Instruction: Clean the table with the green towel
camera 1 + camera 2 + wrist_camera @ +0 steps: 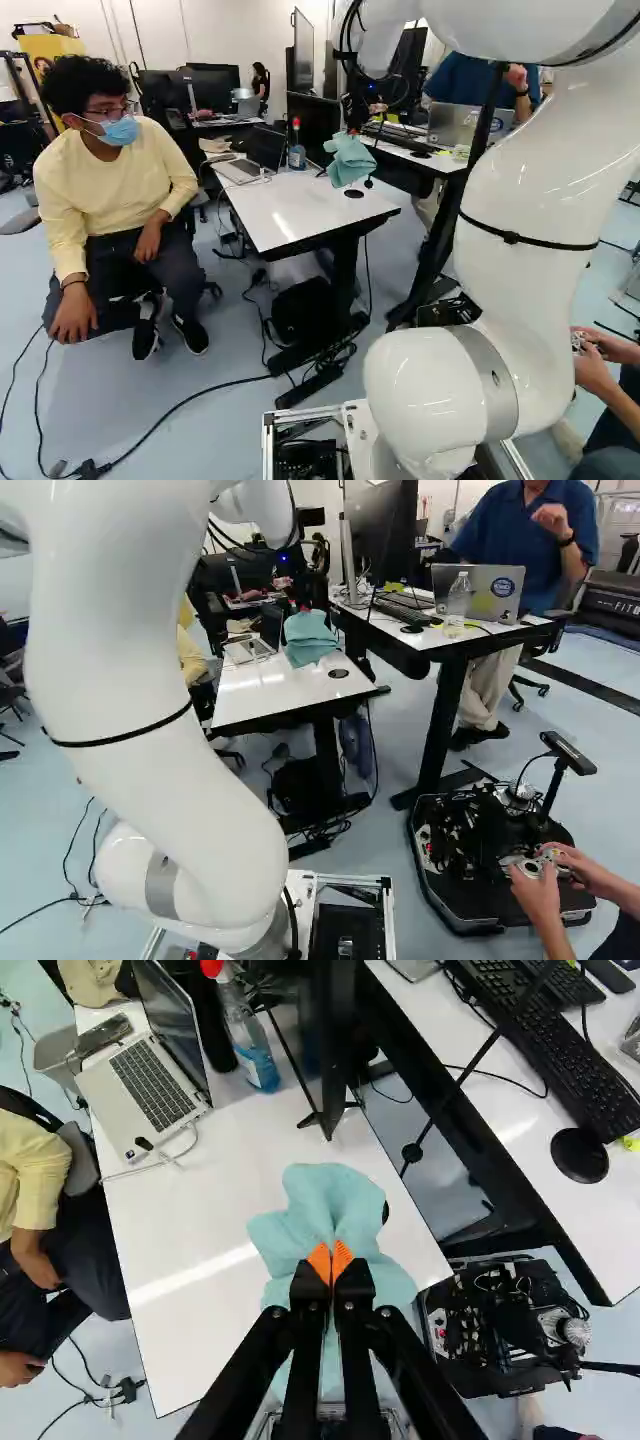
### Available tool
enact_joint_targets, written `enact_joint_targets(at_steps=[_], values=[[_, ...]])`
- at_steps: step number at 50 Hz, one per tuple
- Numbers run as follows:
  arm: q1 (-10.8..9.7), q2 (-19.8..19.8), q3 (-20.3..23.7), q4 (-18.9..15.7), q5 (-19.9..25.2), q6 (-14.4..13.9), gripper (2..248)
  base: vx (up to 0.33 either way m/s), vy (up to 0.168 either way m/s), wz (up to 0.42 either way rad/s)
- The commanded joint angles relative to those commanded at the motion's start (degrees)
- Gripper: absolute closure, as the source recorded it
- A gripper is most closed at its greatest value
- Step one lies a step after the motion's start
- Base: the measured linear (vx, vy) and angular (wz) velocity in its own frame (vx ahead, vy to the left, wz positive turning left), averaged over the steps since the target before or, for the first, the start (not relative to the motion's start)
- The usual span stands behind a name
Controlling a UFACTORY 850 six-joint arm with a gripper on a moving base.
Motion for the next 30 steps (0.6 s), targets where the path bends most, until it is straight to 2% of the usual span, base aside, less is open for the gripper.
enact_joint_targets(at_steps=[30], values=[[-0.63,-4.03,-4.54,0.00,0.00,0.00,225,0.000,0.000,0.000]])
